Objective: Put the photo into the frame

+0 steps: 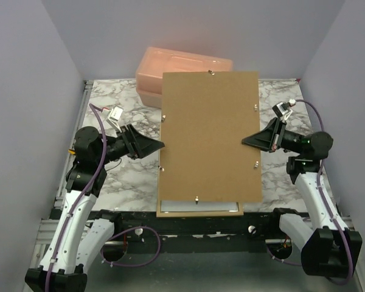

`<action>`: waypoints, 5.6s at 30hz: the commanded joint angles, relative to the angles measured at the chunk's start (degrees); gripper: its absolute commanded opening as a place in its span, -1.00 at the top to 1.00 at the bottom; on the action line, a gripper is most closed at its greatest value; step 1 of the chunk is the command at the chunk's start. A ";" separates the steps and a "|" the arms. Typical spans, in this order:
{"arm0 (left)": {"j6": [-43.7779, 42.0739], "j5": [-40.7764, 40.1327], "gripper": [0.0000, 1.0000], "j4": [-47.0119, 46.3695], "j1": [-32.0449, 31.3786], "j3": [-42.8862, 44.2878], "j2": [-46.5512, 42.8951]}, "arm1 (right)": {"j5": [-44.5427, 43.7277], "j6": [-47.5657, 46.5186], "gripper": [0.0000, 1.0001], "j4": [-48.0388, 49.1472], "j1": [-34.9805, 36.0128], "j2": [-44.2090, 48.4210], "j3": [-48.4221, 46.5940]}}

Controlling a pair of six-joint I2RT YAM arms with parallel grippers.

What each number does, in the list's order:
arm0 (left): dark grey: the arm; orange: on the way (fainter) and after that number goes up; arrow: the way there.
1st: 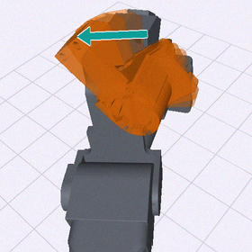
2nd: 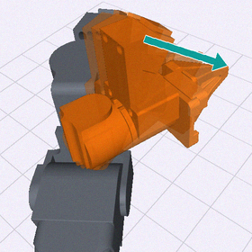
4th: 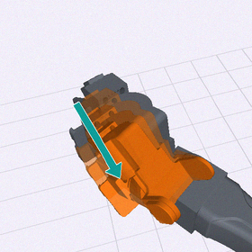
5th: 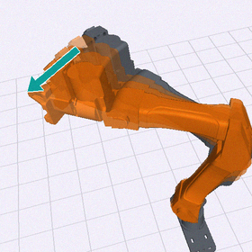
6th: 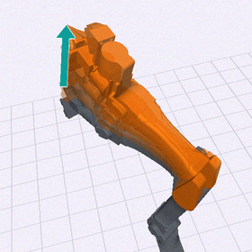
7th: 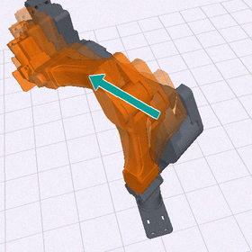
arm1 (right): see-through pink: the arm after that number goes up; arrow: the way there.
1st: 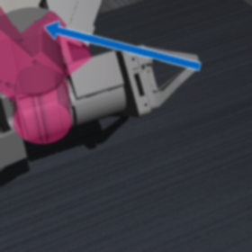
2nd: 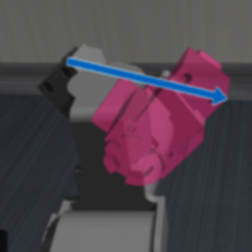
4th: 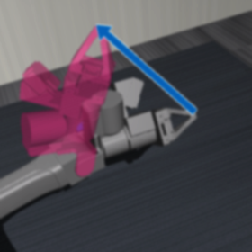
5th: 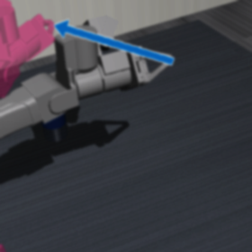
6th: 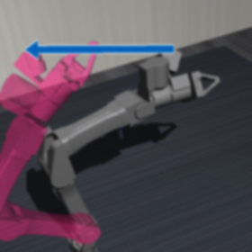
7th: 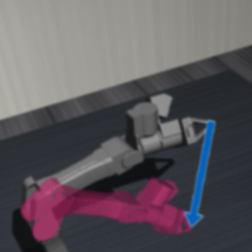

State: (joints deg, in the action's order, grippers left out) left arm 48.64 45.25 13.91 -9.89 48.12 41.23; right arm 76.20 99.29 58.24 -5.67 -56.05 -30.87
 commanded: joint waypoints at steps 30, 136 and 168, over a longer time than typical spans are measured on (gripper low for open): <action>13.37 22.02 0.00 -38.62 -3.38 -6.86 19.02 | -1.94 -26.50 0.99 -35.46 0.58 4.56 -4.87; 14.90 4.38 1.00 -62.20 -2.85 -30.58 48.16 | -30.35 -66.65 -0.71 -63.09 0.65 -17.05 8.28; -0.27 7.30 1.00 -47.00 -10.33 -20.97 47.69 | -31.99 -67.11 0.60 -62.28 1.30 -21.71 7.69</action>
State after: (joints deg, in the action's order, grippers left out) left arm 57.32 47.79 -34.57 -16.36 26.59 87.50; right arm 39.29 30.98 -4.08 -6.50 -76.25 -23.07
